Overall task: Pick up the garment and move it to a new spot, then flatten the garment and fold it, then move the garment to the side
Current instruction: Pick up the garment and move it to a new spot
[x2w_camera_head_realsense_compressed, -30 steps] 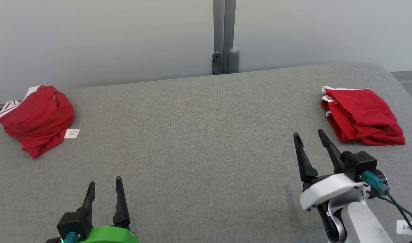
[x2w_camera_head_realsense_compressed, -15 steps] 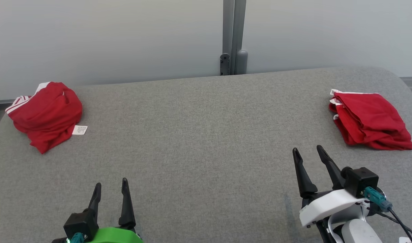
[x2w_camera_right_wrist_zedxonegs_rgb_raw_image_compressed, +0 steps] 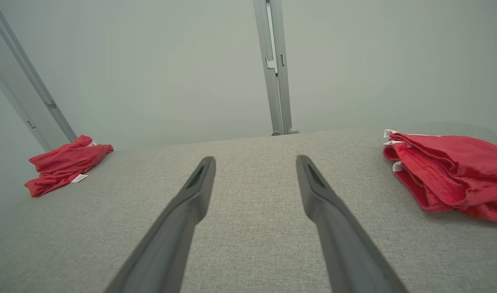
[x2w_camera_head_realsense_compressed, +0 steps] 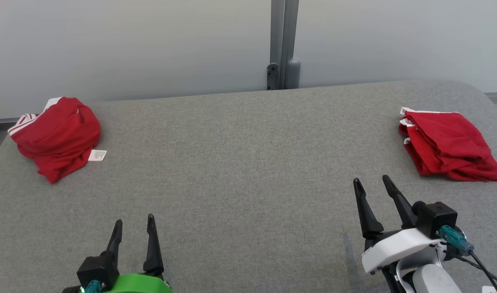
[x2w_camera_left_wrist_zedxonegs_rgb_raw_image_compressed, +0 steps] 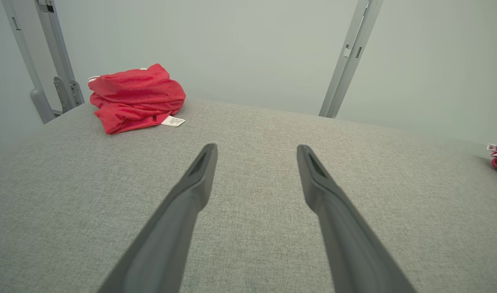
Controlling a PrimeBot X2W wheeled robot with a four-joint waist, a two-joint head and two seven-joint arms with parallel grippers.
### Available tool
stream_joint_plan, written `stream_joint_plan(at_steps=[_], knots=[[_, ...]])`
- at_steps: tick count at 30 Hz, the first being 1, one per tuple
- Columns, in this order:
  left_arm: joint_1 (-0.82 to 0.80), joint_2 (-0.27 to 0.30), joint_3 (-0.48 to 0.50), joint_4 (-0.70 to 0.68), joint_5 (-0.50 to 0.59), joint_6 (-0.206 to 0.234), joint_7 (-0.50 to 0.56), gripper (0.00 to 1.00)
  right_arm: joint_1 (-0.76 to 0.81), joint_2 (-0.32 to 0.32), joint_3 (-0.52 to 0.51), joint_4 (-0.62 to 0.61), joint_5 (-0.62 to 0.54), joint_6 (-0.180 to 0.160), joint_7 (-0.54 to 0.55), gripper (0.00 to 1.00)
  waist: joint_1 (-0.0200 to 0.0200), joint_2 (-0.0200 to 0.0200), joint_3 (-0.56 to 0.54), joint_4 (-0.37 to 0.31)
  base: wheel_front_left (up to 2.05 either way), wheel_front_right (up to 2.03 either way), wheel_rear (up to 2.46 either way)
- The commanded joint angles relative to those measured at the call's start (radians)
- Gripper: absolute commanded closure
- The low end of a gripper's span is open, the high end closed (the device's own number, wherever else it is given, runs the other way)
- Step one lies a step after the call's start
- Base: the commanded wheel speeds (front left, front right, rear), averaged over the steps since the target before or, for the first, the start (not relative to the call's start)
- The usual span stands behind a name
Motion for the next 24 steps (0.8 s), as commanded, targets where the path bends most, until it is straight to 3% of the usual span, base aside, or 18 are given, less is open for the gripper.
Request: stream_joint_plan(at_steps=[1, 6, 10, 24], knots=[[-0.006, -0.003, 0.004, -0.002, 0.003, -0.008, -0.003, 0.0, 0.013, -0.002, -0.004, -0.003, -0.003, 0.0, 0.001, 0.0, 0.0, 0.0, 0.001, 0.001, 0.0, 0.0, 0.0], [-0.015, -0.005, 0.002, 0.002, 0.007, -0.01, -0.003, 0.0, 0.018, -0.001, -0.012, -0.011, -0.01, 0.0, 0.005, 0.0, 0.0, 0.0, 0.005, 0.021, 0.0, 0.0, 0.0], [-0.029, -0.007, 0.001, 0.0, 0.011, -0.011, -0.002, 0.0, 0.023, -0.002, -0.014, -0.023, -0.009, 0.0, 0.005, 0.0, 0.0, 0.0, 0.005, 0.08, 0.0, 0.0, 0.0], [-0.034, -0.007, 0.019, -0.005, 0.024, -0.013, -0.002, 0.0, 0.022, -0.002, 0.004, -0.041, 0.009, 0.0, 0.0, 0.0, 0.0, 0.0, 0.011, 0.452, 0.0, 0.0, 0.0]])
